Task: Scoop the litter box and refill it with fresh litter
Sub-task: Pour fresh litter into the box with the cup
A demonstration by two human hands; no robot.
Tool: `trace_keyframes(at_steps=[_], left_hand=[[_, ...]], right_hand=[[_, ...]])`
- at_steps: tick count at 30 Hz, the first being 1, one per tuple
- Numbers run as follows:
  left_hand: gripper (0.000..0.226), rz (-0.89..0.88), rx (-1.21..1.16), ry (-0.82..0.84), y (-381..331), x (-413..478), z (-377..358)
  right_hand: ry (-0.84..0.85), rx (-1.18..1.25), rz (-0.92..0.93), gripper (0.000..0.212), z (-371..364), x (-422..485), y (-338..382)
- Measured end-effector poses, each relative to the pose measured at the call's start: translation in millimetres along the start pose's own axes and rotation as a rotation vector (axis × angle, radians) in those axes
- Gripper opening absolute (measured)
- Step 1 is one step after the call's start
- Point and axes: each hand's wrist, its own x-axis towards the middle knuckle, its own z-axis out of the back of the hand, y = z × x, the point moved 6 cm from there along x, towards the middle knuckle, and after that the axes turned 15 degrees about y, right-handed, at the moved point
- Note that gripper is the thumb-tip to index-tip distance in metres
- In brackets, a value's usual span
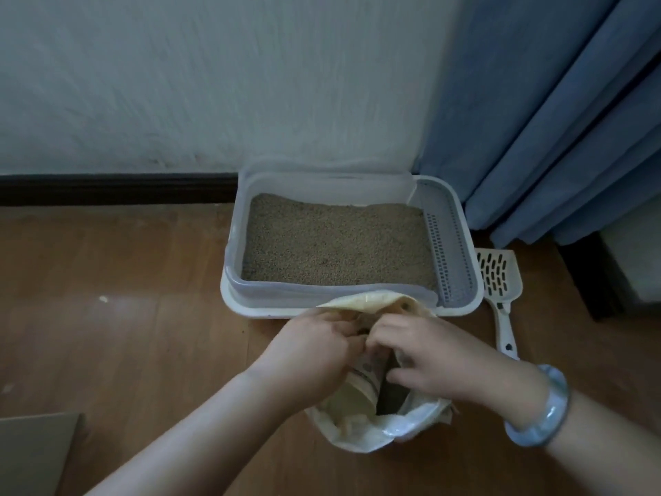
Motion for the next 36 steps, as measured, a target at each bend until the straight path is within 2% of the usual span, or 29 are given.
trace_keyframes(at_steps=[3, 6, 9, 12, 14, 16, 19, 21, 24, 26, 31, 34, 36], left_hand=[[0.043, 0.049, 0.027, 0.129, 8.5, 5.5, -9.3], [0.065, 0.099, -0.135, 0.167, 20.4, -1.4, -20.6], [0.068, 0.123, -0.378, 0.128, 30.5, -11.0, -27.4], [0.058, 0.123, -0.525, 0.104, 35.6, -14.5, -32.3], [0.044, 0.074, -0.485, 0.131, 32.2, -13.0, -32.2], [0.034, 0.035, -0.359, 0.159, 30.9, -12.3, -33.4], [0.034, 0.051, -0.181, 0.203, 31.1, -14.6, -35.1], [0.034, 0.053, -0.088, 0.199, 25.7, -16.5, -31.5], [0.038, 0.045, -0.026, 0.174, 18.7, -19.5, -25.0], [0.039, 0.044, 0.005, 0.174, 15.5, -21.1, -24.7], [0.035, 0.075, 0.069, 0.162, 3.5, -12.4, -15.3], [0.022, 0.031, 0.082, 0.057, -7.6, -6.7, 0.9], [0.023, 0.05, 0.128, -0.005, -10.0, -3.9, 5.3]], right_hand=[[0.037, 0.141, -0.069, 0.048, -1.8, 3.3, -23.6], [0.027, 0.297, -0.057, 0.052, -3.3, 4.1, -30.5], [0.002, 0.399, -0.049, 0.049, -8.1, 1.3, -37.1], [0.004, 0.436, -0.05, 0.056, -12.7, -4.8, -45.6], [0.045, 0.349, -0.067, 0.062, -15.8, -6.7, -48.2], [0.099, 0.176, -0.087, 0.059, -18.8, -5.4, -47.6], [0.163, -0.044, -0.1, 0.042, -27.3, -2.7, -43.8], [0.182, -0.116, -0.179, 0.044, -34.7, -4.7, -47.6], [0.138, -0.126, -0.324, 0.048, -32.7, -14.8, -54.3], [0.108, -0.14, -0.346, 0.05, -27.9, -20.1, -52.1], [0.198, -0.192, -0.247, 0.04, -23.9, -18.7, -38.5], [0.17, 0.027, -0.139, 0.041, -13.8, -15.2, -34.2], [0.107, 0.141, -0.069, 0.046, -6.6, -10.9, -28.5]])
